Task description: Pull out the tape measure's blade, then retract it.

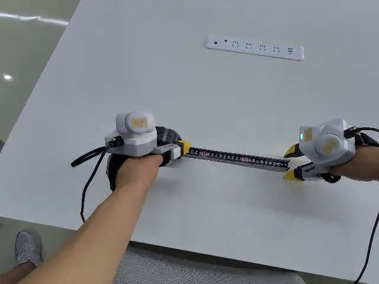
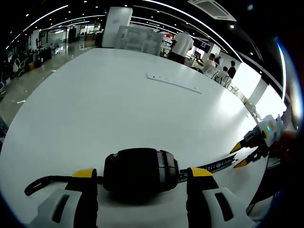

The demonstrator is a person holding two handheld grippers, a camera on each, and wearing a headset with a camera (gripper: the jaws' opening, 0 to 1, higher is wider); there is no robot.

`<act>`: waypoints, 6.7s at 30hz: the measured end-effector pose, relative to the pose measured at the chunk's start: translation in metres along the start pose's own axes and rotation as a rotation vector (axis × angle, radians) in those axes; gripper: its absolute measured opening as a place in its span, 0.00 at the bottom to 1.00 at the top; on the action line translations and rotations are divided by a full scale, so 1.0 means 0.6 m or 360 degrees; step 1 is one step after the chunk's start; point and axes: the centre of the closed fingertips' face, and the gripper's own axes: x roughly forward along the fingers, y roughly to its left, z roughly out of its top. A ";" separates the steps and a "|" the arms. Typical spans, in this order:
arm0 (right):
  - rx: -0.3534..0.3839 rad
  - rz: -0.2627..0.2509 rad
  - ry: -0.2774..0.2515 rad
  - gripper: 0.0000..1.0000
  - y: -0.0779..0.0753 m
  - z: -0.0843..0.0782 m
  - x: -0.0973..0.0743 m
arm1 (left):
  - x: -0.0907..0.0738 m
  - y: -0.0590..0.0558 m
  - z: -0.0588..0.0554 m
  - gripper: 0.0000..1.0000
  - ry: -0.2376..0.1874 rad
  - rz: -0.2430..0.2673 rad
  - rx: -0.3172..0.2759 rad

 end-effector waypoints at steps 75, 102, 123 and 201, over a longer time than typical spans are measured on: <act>-0.0005 0.0021 -0.0049 0.12 -0.006 0.028 0.010 | 0.002 0.003 0.003 0.56 0.0002 -0.0017 0.0081; 0.0010 0.0066 -0.0082 0.12 -0.008 0.057 0.028 | 0.011 0.007 0.002 0.56 0.0003 -0.0034 0.0091; -0.0003 0.0085 -0.0110 0.12 -0.007 0.084 0.044 | 0.013 0.008 0.001 0.56 0.0003 -0.0040 0.0093; -0.0066 0.0143 -0.0192 0.11 0.006 0.191 0.085 | 0.011 0.007 0.002 0.56 0.0006 -0.0061 0.0107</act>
